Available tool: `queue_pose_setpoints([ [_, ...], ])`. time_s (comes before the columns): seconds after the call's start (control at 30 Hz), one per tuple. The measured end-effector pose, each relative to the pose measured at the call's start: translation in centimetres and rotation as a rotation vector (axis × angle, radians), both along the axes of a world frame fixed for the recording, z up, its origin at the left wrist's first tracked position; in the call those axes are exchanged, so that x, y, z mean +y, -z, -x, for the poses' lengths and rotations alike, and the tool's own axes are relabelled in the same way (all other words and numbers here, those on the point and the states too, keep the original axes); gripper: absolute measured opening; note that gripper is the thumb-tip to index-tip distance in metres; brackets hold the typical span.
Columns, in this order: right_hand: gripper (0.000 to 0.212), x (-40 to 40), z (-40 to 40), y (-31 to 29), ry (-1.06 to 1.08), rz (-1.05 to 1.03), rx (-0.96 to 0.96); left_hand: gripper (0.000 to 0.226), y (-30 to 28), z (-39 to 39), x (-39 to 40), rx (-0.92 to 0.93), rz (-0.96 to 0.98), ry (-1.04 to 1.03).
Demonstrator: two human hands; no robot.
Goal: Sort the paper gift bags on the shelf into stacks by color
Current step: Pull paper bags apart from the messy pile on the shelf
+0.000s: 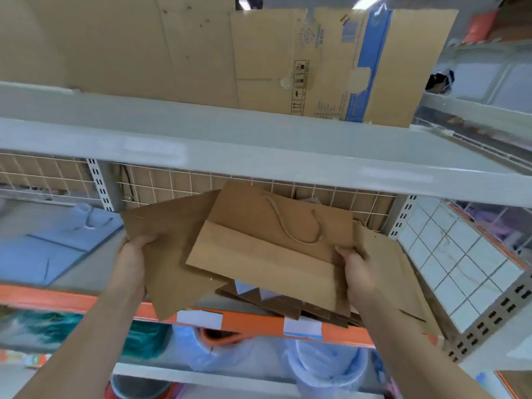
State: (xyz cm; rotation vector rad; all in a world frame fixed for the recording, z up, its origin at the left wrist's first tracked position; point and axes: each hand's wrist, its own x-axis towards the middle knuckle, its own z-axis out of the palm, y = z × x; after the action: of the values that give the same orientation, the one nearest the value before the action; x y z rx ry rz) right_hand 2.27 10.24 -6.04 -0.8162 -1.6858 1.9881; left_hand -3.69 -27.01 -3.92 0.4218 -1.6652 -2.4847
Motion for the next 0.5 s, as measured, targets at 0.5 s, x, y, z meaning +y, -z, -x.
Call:
queue_pose_setpoints([
  [0.5, 0.009, -17.2, 1.1, 0.3, 0.137, -0.122, 0.054, 0.020, 1.8, 1.3, -23.0, 0.031, 0.077, -0.023],
])
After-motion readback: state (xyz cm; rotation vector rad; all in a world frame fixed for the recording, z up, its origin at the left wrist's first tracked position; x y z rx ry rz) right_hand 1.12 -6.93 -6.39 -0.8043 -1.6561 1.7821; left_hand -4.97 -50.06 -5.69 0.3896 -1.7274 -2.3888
